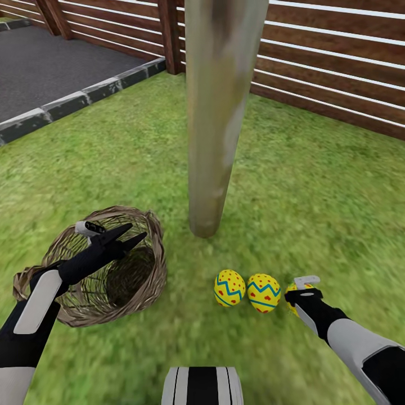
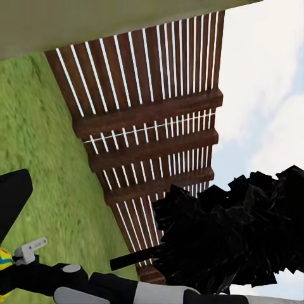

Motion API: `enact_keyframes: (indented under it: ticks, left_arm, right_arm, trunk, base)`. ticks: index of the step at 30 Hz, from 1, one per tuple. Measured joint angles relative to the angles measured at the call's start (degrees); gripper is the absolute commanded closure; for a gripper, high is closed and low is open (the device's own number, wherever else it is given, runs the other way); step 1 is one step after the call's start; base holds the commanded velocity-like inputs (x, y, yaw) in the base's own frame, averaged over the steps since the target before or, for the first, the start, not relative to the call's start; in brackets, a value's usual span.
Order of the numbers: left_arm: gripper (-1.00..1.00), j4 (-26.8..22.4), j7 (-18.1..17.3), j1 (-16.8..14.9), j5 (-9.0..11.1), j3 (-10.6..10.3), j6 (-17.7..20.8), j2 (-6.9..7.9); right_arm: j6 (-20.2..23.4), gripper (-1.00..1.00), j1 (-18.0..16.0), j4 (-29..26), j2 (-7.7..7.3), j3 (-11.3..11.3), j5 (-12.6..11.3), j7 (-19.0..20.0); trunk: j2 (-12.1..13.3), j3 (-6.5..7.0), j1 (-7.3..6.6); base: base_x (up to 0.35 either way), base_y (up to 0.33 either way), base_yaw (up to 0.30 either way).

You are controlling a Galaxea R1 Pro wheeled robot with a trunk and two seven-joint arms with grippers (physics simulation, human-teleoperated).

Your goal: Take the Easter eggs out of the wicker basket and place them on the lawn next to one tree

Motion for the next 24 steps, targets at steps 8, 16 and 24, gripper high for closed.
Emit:
enact_keyframes:
  ticks: [8,16,24]
  left_arm:
    - [-1.00,0.00,0.00,0.00,0.00,0.01,0.00,0.00]
    - [-1.00,0.00,0.00,0.00,0.00,-0.08,-0.02,0.00]
    - [-1.00,0.00,-0.03,-0.01,0.03,-0.09,-0.08,0.00]
  right_arm:
    - [0.09,-1.00,0.00,-0.02,0.00,-0.03,0.00,-0.06]
    - [0.00,-1.00,0.06,0.04,-0.01,-0.47,-1.23,0.87]
    - [-0.04,-1.00,0.08,0.05,0.00,-0.60,-1.70,0.94]
  trunk:
    - [0.00,0.00,0.00]
    - [0.03,0.43,-0.04]
    - [0.10,1.53,-0.17]
  base:
    - [0.000,0.000,0.000]
    - [0.000,0.000,0.000]
    - [0.000,0.000,0.000]
